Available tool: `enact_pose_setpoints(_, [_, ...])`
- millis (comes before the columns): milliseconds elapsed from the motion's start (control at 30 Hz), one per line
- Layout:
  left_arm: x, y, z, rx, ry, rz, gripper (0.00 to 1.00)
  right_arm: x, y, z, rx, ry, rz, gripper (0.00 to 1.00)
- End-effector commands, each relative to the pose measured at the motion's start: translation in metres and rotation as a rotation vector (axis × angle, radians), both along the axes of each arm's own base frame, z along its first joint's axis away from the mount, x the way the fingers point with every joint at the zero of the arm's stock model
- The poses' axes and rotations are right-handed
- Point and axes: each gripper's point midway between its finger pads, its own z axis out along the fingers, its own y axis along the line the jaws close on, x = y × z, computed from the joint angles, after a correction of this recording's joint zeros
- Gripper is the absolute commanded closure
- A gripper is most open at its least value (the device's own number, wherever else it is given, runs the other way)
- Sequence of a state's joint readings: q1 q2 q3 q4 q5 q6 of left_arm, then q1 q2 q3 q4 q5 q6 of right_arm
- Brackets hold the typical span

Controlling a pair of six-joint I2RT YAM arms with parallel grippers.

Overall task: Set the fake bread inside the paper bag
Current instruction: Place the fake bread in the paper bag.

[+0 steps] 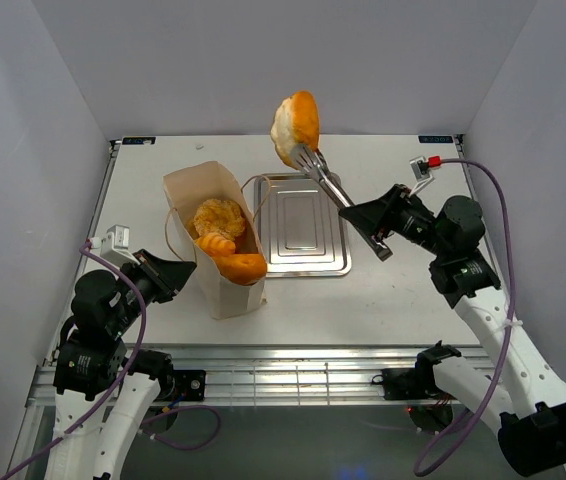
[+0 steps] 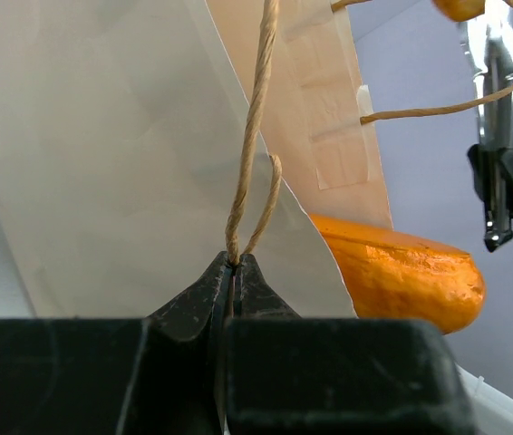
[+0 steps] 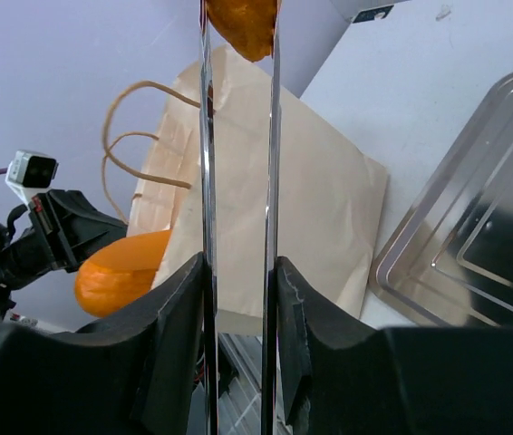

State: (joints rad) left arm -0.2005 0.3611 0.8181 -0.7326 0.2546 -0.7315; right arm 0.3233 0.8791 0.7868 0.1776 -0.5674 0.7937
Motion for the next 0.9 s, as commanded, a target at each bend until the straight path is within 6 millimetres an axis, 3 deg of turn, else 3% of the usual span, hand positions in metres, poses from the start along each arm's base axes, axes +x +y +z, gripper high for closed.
enact_pose_setpoints(0, [-0.004,-0.003,0.003,-0.004,0.001,-0.021,1.00,-0.016,-0.002,0.029,-0.042,-0.065,0.041,0.92])
enact_pose_setpoints(33, [-0.004,-0.002,0.003,-0.003,0.001,-0.019,1.00,-0.022,-0.001,0.043,-0.037,-0.091,0.065,0.92])
enact_pose_setpoints(333, [-0.004,-0.002,0.009,-0.008,-0.001,-0.011,1.00,-0.077,0.029,0.090,0.014,-0.136,0.375,0.92])
enact_pose_setpoints(533, [-0.003,-0.003,0.009,-0.015,0.004,-0.012,1.00,-0.110,0.060,0.084,0.022,-0.067,0.560,0.91])
enact_pose_setpoints(667, [-0.003,-0.003,0.011,-0.021,-0.001,-0.013,1.00,-0.112,0.076,0.072,-0.010,-0.018,0.583,0.90])
enact_pose_setpoints(833, [-0.005,-0.002,0.013,-0.021,-0.004,-0.010,1.00,-0.119,0.072,0.102,0.002,-0.128,0.530,0.89])
enact_pose_setpoints(867, [-0.005,-0.002,0.013,-0.021,-0.004,-0.010,1.00,-0.115,0.074,0.098,-0.015,-0.104,0.527,0.89])
